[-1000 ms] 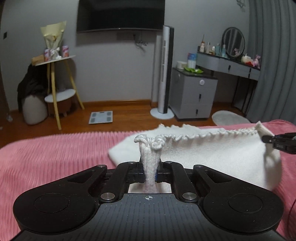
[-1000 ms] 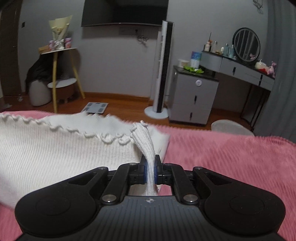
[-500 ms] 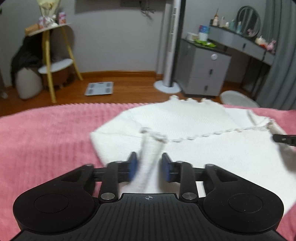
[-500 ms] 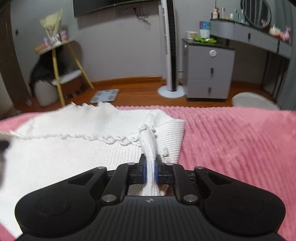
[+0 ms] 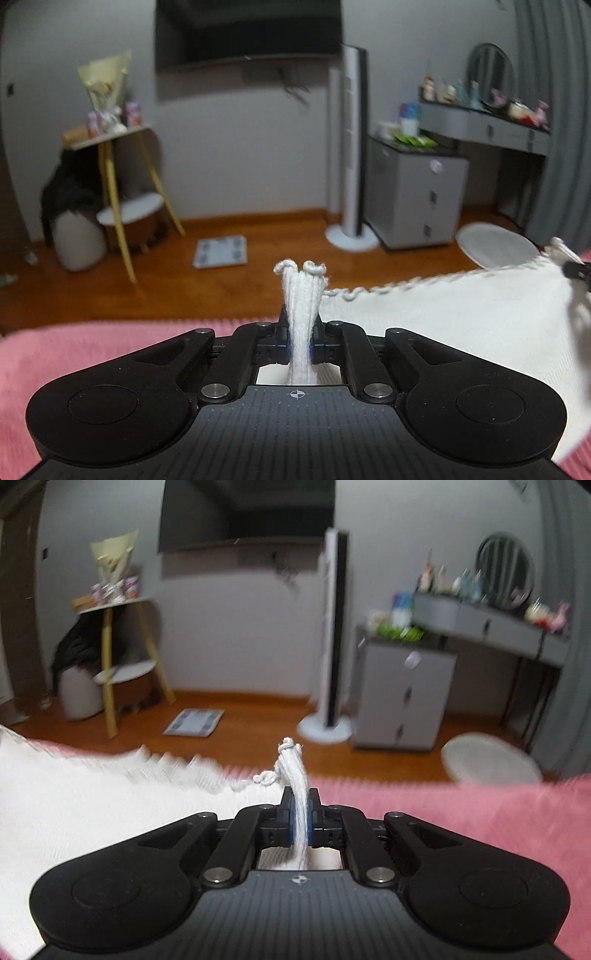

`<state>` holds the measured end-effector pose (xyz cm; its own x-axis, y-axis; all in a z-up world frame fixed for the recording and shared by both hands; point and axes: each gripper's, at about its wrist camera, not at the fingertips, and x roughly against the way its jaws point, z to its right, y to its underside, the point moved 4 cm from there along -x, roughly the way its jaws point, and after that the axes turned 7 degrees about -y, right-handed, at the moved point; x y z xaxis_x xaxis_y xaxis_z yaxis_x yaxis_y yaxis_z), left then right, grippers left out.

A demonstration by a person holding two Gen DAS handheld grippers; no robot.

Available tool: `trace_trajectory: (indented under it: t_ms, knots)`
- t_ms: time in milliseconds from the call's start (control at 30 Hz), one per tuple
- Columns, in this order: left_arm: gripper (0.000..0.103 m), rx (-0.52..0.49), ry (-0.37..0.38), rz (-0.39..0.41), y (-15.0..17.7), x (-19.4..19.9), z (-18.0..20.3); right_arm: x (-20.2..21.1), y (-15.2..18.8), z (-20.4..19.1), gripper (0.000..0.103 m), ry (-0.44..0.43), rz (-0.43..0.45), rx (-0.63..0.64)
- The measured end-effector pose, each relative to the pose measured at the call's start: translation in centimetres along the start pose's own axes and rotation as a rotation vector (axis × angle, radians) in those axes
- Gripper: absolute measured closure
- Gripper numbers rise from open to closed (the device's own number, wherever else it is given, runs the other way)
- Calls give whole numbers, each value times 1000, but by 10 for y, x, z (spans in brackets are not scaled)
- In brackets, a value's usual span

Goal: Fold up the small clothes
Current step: 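Lift the hem with both grippers and carry it over toward the collar, then lay the hem down on the sweater and open both grippers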

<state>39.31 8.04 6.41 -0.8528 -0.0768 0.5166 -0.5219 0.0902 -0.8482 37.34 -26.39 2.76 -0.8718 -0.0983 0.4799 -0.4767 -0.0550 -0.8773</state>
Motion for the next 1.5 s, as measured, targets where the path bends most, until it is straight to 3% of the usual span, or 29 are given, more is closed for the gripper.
trace_trajectory:
  t_ms: [200,400,500,600,733,833,933,1033,1100,1200,1267,1333,1500]
  knots:
    - [94,-62,-127,-32,-8,-61,20,-57,-10,-1,98,88,-42,19]
    - [93,-153,-237,-105,22,-107,40,-97,16,1,98,130,-119,18]
    - [86,-218,-293,-176,43,-122,44,-108,30,5,95,158,-153,21]
    - [82,-209,-308,-181,50,-110,36,-111,39,8,82,174,-176,18]
    - [65,-124,-272,-178,48,-71,20,-62,34,13,45,183,-51,-78]
    - [56,-45,-217,-192,53,-38,11,-7,51,1,43,122,16,-96]
    - [50,11,-186,-208,64,-13,9,37,77,-12,43,106,26,-137]
    - [50,-26,-179,-224,76,4,16,60,98,-26,43,81,4,-165]
    - [49,-38,-190,-229,82,12,18,68,105,-35,49,76,-3,-160]
    - [49,-10,-184,-247,86,20,23,71,105,-53,64,74,-5,-69]
    - [49,-4,-176,-249,87,21,27,73,98,-61,66,54,14,-36]
    - [49,-15,-172,-239,89,21,35,68,96,-68,82,18,4,-35]
    - [38,36,-151,-193,94,9,46,44,89,-78,88,-1,-8,21]
